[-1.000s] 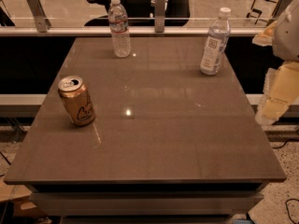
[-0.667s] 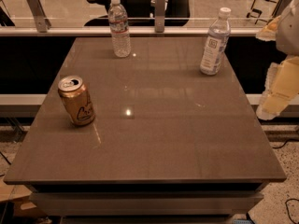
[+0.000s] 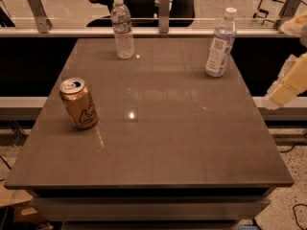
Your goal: Move blue plastic bottle near water bottle
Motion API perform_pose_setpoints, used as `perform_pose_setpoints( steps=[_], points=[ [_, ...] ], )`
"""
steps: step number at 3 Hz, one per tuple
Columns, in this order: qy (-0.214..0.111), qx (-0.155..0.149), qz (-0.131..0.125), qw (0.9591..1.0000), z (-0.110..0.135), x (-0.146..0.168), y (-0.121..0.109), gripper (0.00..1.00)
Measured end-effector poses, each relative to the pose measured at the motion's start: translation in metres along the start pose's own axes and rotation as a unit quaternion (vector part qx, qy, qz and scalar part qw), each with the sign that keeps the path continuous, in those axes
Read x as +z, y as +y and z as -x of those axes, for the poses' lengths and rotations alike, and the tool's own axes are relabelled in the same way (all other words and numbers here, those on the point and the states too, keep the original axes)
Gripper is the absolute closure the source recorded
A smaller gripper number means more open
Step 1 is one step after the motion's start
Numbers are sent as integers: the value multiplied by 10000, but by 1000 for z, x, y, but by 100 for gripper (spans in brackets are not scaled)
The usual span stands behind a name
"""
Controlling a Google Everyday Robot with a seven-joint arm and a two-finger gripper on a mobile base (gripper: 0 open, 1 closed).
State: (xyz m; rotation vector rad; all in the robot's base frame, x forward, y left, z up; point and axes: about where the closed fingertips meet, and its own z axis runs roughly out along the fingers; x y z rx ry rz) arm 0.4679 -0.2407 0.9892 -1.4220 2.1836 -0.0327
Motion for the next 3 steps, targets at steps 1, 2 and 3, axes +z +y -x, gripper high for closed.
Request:
perform_pose_setpoints(
  steps=[1,2,3],
  points=[
    [-712,454,-326,9959,-1,4,-17,0],
    [-1169,679,-640,9888,-3,10,-36,0],
    [-1540,928,-938,9792,-5,17,-52,0]
  ],
)
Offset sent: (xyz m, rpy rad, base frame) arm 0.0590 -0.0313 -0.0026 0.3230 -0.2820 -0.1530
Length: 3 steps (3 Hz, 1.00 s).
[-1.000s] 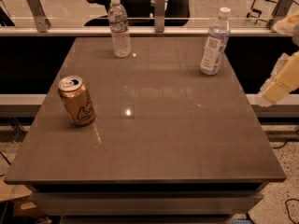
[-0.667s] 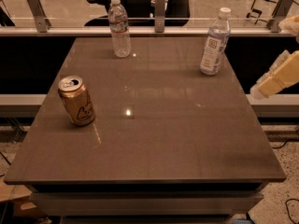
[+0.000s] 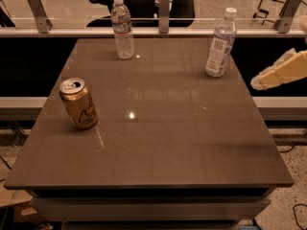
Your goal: Move blue plastic bottle near water bottle
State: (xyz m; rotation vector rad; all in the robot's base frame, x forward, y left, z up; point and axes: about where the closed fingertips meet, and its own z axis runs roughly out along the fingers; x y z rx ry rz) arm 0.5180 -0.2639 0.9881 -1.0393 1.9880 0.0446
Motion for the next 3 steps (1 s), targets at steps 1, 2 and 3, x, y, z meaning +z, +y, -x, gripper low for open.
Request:
perform_pose_setpoints(
  steps=[1,2,3],
  points=[
    [-257,210,-254,9991,0,8,-10,0],
    [-571,590,-465,9955,-4,18,-16,0],
    [-904,954,-629,9893,-9,26,-22,0]
  ],
)
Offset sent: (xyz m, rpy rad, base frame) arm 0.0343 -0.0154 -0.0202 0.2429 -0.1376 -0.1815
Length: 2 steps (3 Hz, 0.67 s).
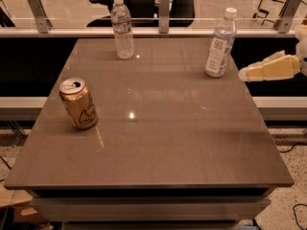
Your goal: Move blue plastic bottle near water bottle
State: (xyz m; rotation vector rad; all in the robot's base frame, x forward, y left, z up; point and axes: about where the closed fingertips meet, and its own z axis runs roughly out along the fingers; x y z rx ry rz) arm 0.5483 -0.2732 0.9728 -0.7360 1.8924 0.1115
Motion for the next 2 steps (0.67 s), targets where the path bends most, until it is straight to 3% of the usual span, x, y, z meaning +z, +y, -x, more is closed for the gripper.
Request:
perform_pose_setpoints(
  steps=[2],
  points=[
    [-570,408,-87,9975,-3,24,-7,0]
  ],
)
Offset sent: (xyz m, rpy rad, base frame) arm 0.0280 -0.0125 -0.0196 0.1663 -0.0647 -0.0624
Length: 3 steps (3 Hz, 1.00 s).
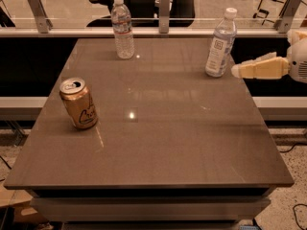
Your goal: Move blue plastic bottle near water bottle
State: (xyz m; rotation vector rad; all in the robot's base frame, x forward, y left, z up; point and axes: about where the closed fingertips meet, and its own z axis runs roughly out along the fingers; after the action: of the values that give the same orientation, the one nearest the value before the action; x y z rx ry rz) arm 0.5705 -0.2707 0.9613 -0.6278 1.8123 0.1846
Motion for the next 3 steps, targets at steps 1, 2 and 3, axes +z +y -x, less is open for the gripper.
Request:
perform_pose_setpoints(
  steps=[1,2,3],
  points=[
    [35,-8,-14,10000,2,1,-1,0],
    [-4,-15,26,10000,5,14,-3,0],
    [-315,149,58,9994,4,28,-7,0]
  ],
)
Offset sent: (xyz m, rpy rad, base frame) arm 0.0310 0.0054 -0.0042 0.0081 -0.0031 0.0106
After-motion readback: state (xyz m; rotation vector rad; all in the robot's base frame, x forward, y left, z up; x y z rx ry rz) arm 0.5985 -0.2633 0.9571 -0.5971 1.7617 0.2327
